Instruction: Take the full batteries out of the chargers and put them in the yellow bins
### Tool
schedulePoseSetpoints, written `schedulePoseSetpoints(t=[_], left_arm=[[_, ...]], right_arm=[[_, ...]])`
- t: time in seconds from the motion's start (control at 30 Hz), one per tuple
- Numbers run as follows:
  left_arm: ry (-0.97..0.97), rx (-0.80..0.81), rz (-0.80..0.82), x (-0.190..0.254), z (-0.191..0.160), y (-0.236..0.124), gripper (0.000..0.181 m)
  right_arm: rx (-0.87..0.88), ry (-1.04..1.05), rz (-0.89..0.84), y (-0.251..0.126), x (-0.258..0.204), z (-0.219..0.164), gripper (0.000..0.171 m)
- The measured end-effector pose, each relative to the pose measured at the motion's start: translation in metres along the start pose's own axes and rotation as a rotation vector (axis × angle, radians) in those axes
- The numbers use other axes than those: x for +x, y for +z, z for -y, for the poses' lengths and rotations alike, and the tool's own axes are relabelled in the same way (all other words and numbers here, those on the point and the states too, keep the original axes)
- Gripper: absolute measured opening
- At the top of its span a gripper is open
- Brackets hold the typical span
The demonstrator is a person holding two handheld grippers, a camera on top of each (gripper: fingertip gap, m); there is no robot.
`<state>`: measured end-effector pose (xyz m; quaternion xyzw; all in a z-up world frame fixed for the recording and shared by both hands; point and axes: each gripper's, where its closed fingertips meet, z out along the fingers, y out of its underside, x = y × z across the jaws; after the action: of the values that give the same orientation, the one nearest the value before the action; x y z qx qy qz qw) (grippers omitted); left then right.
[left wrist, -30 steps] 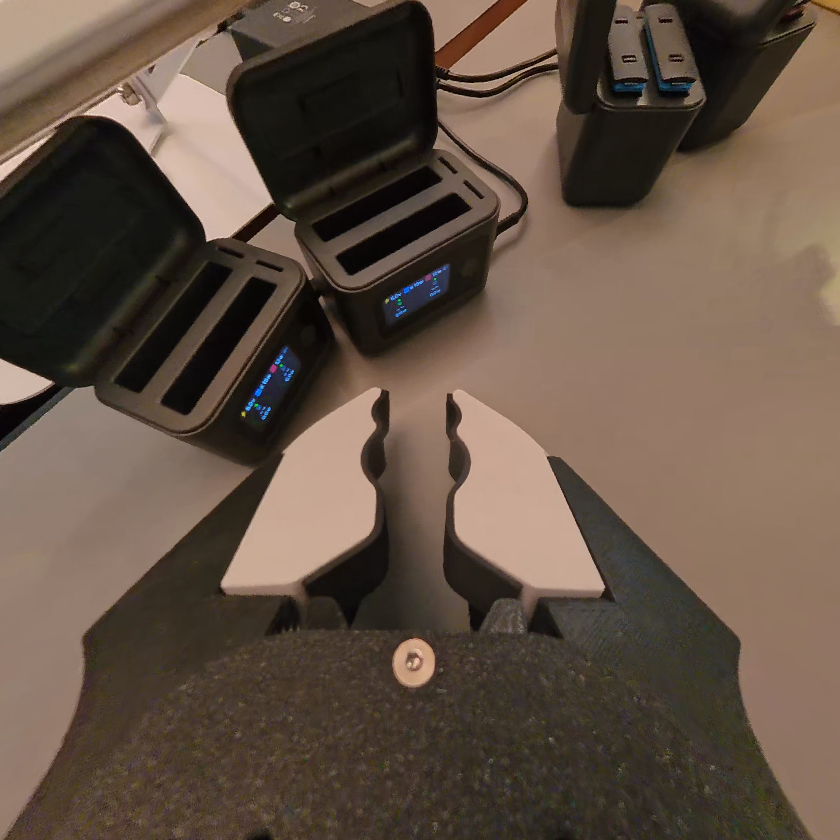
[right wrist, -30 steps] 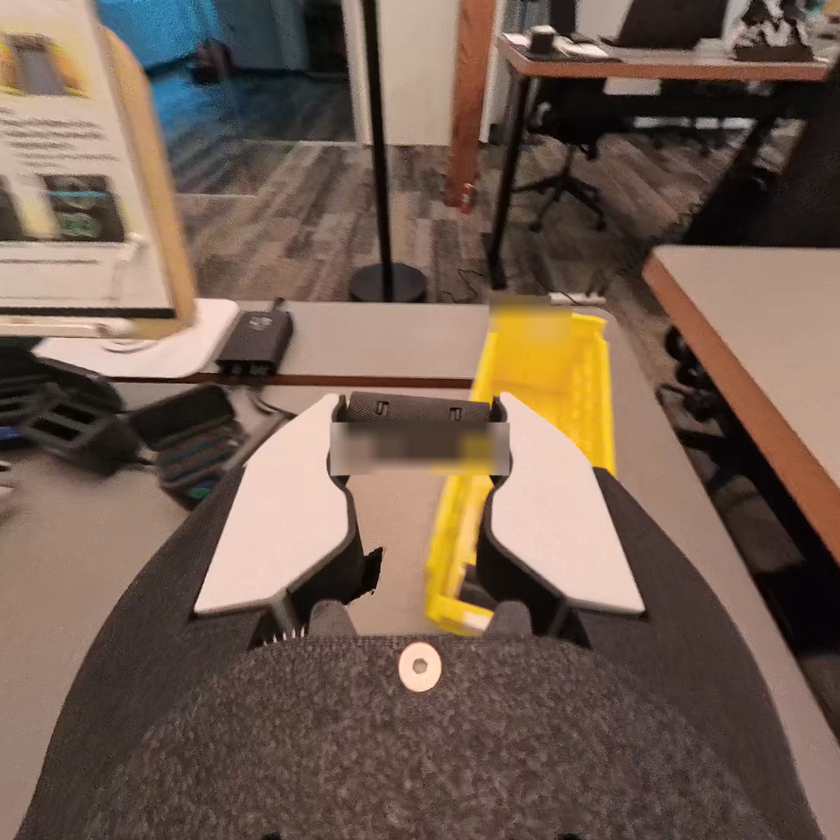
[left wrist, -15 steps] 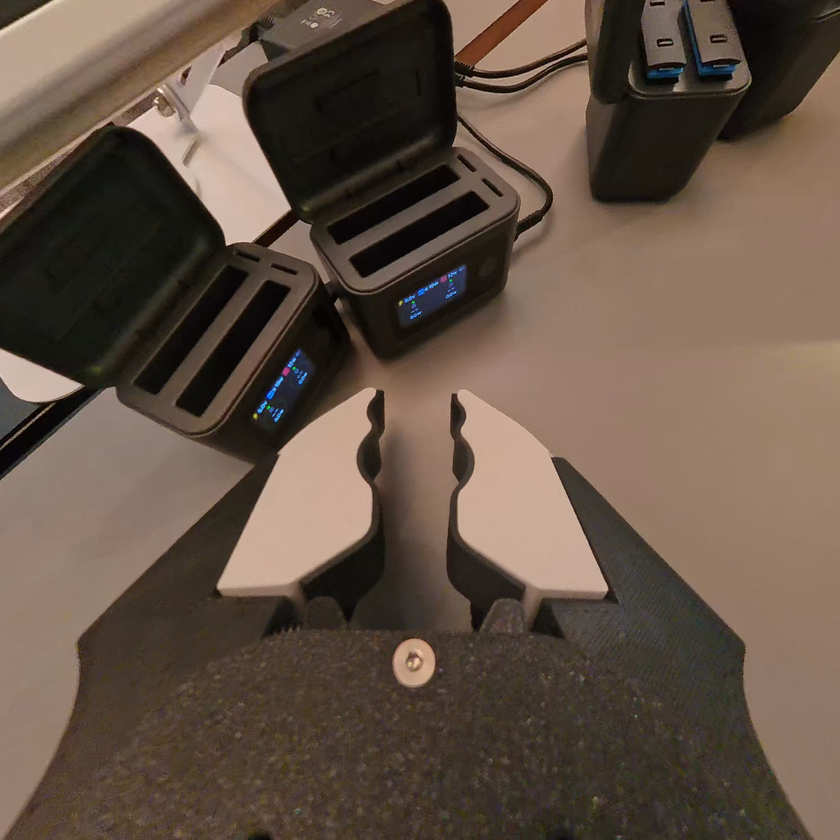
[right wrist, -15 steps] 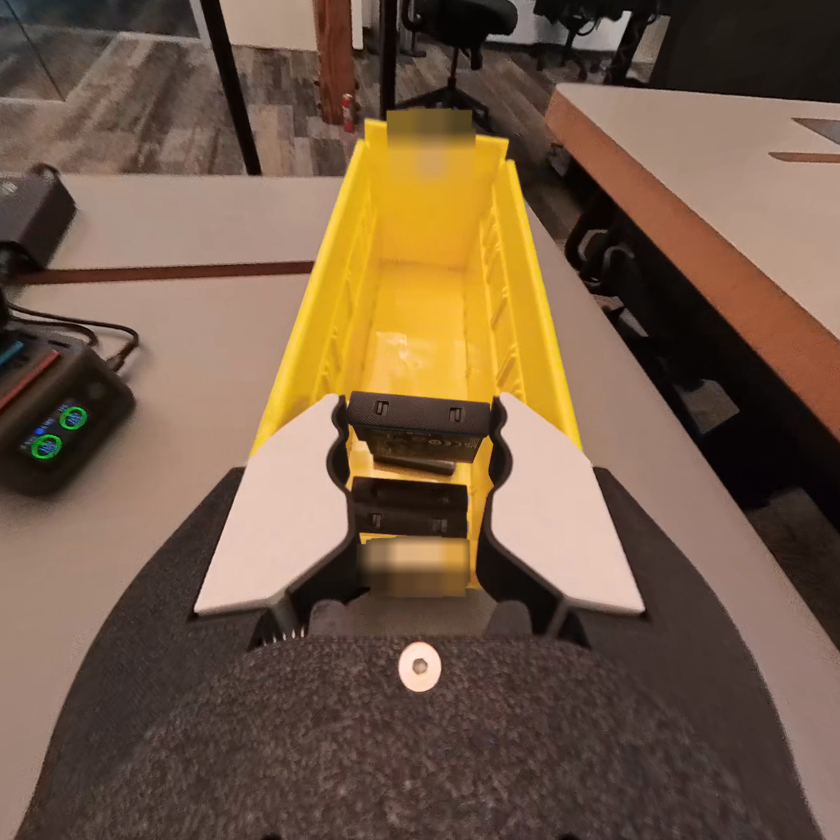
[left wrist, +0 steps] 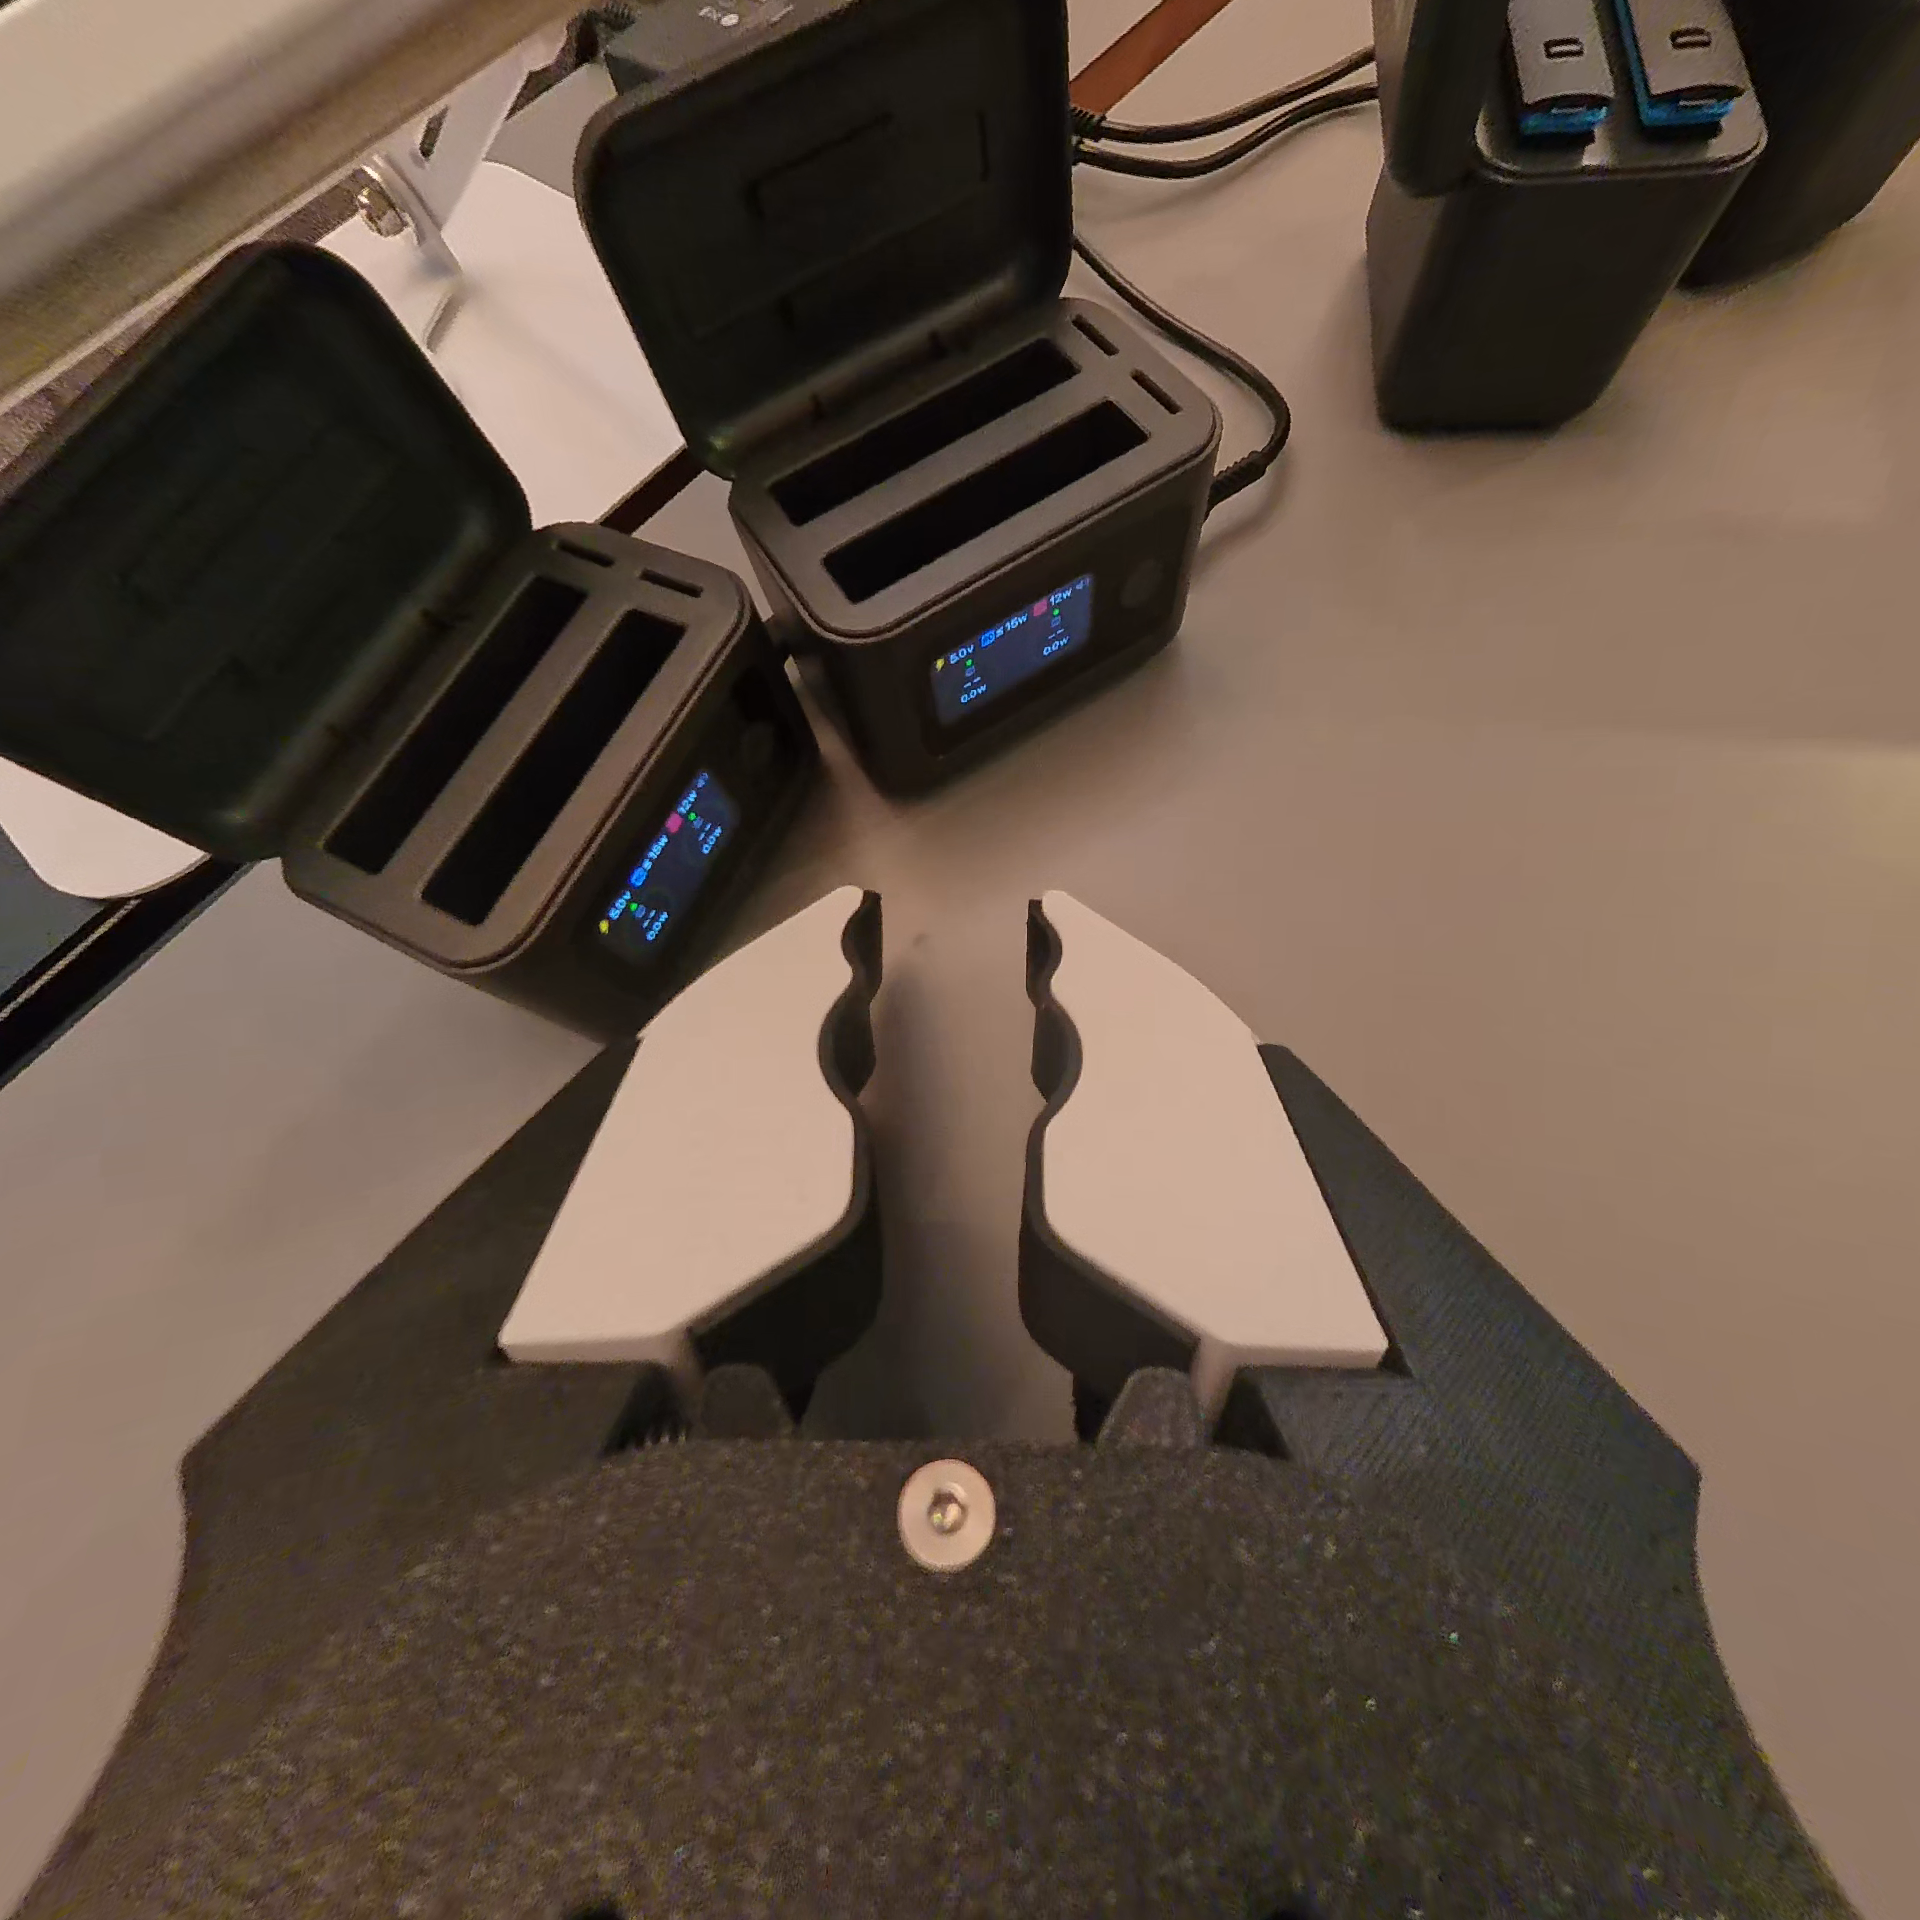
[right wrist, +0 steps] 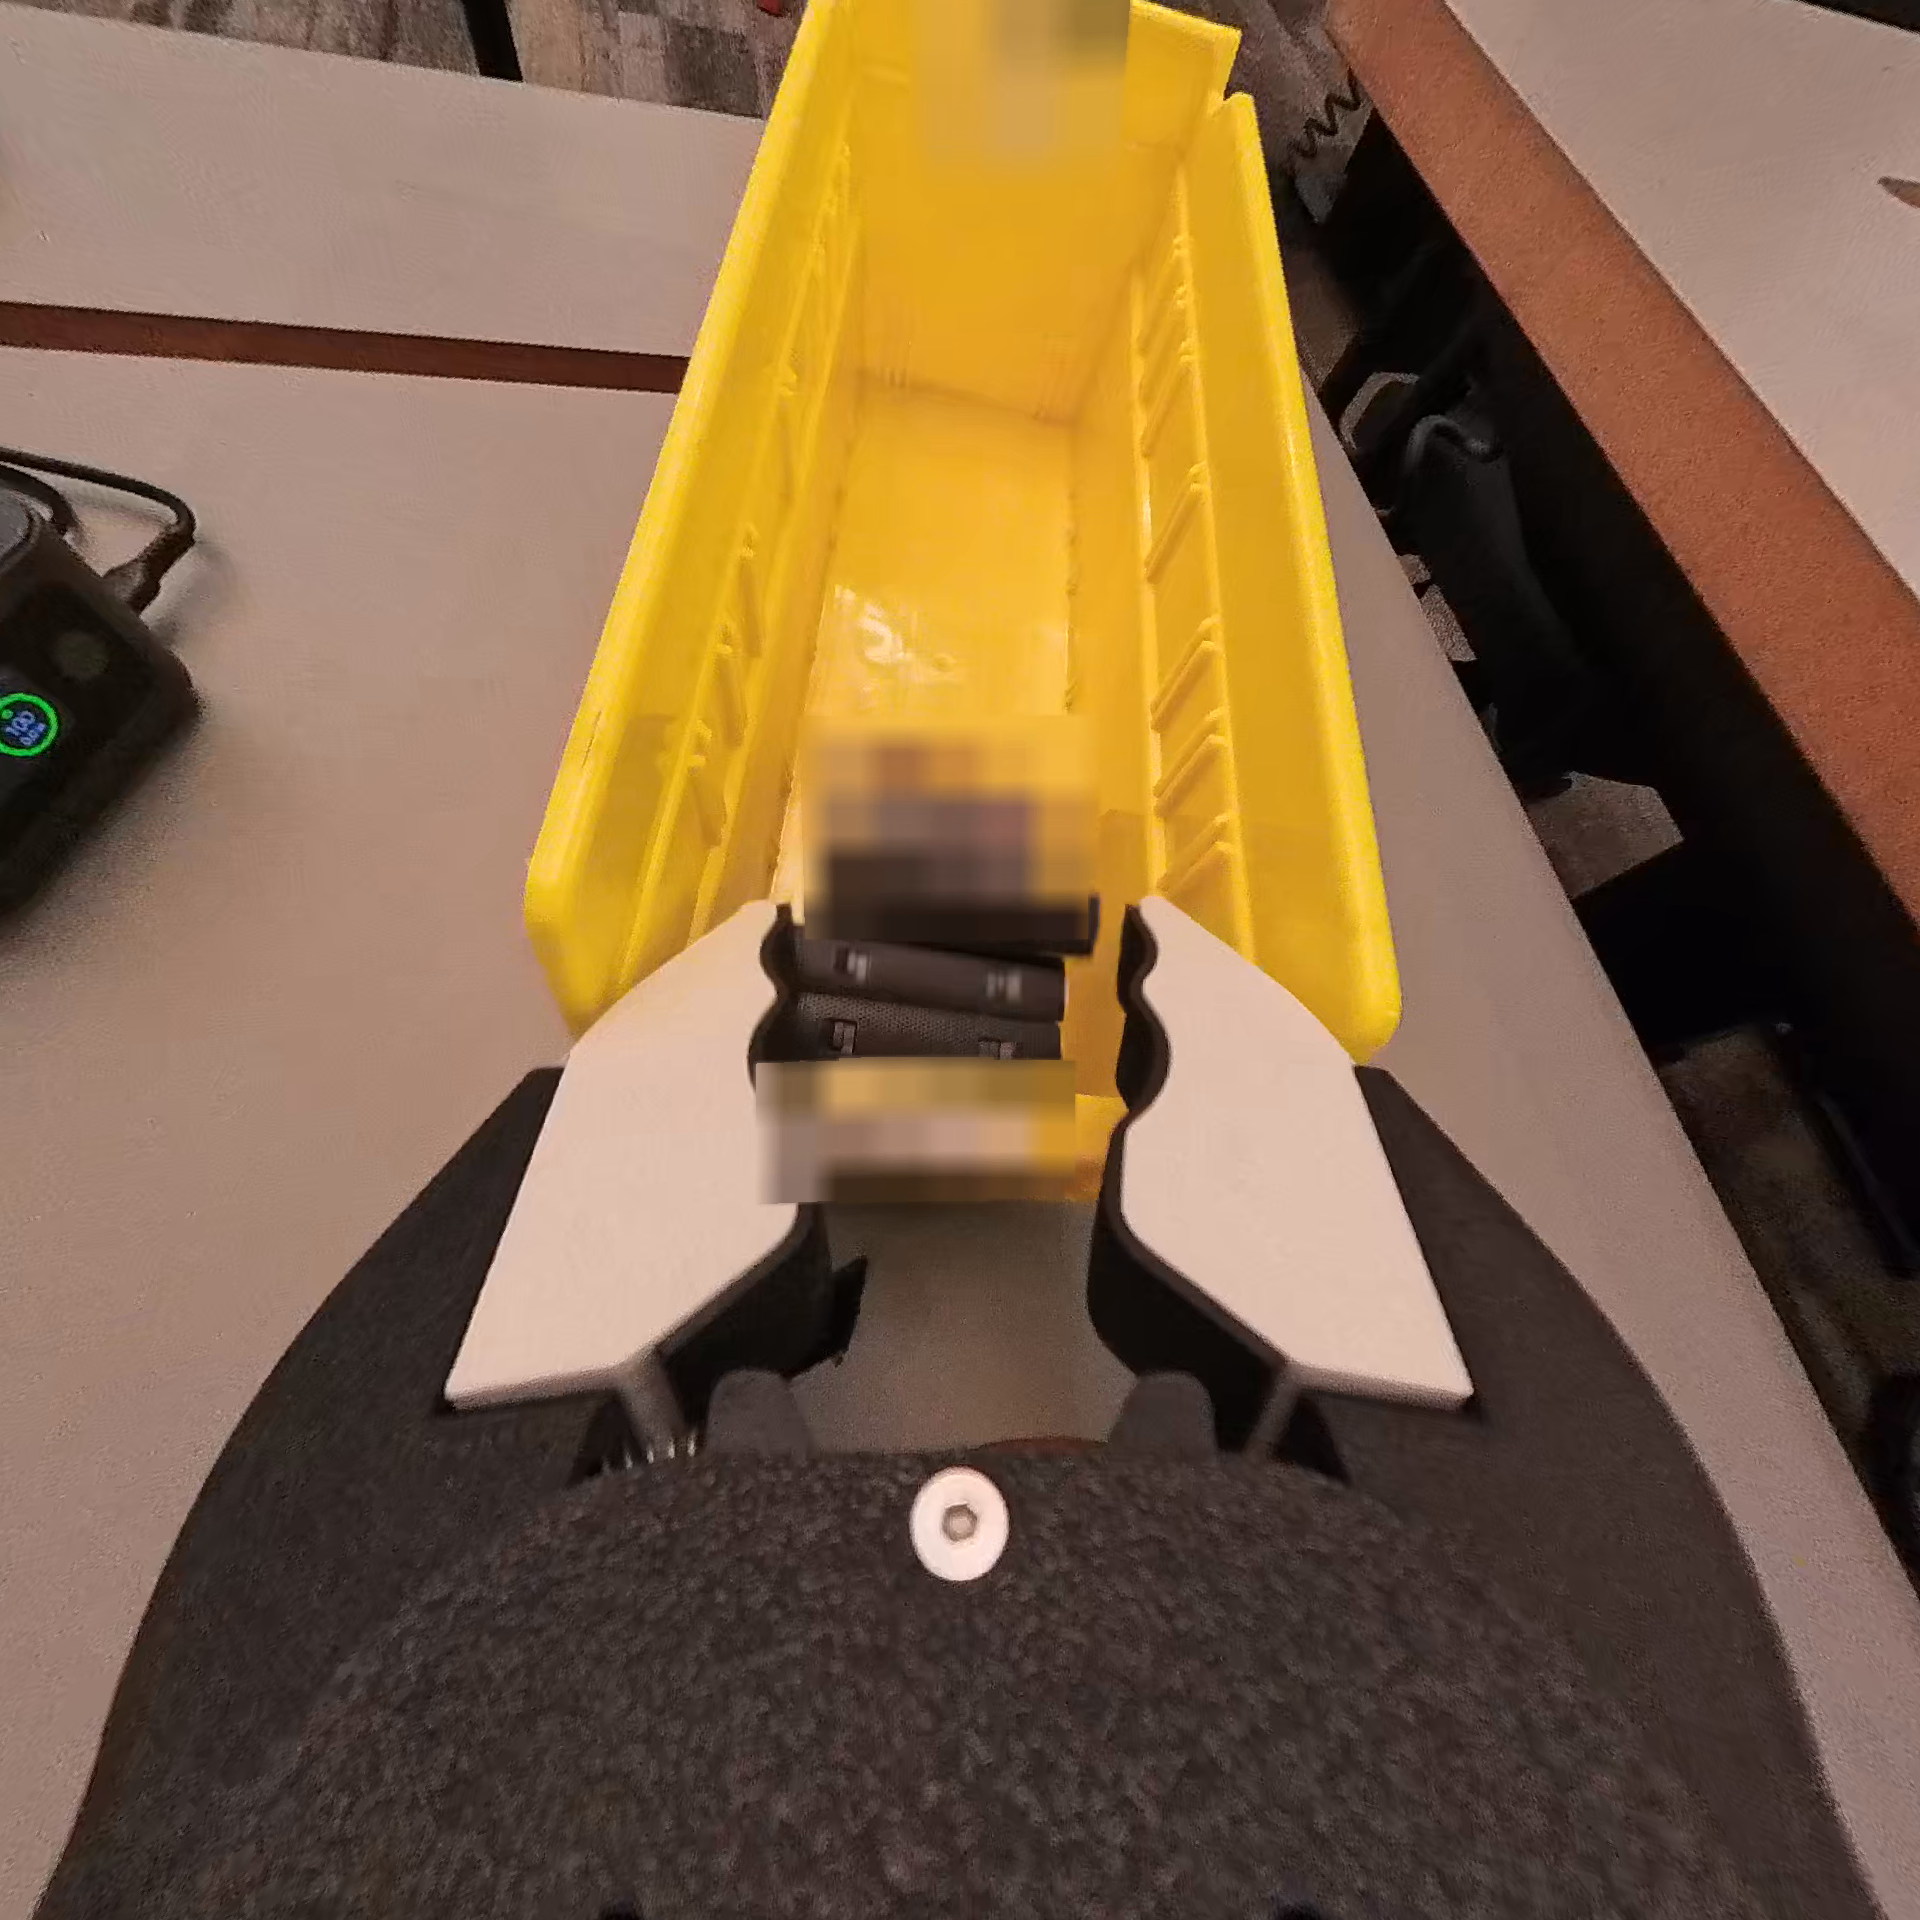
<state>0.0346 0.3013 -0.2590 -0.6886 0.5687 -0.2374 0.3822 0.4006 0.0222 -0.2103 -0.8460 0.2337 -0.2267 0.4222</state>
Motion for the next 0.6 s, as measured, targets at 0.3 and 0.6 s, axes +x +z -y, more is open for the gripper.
schedulePoseSetpoints(t=[0.3,0.6], left_arm=[[-0.007,-0.006,0.002,-0.001,-0.001,0.001,0.026],[0.030,0.025,-0.021,0.016,0.012,-0.001,0.029]], right_arm=[[0.191,-0.074,0.046,-0.063,-0.021,0.054,0.064],[0.188,-0.306,0.527,-0.070,-0.176,0.093,0.079]])
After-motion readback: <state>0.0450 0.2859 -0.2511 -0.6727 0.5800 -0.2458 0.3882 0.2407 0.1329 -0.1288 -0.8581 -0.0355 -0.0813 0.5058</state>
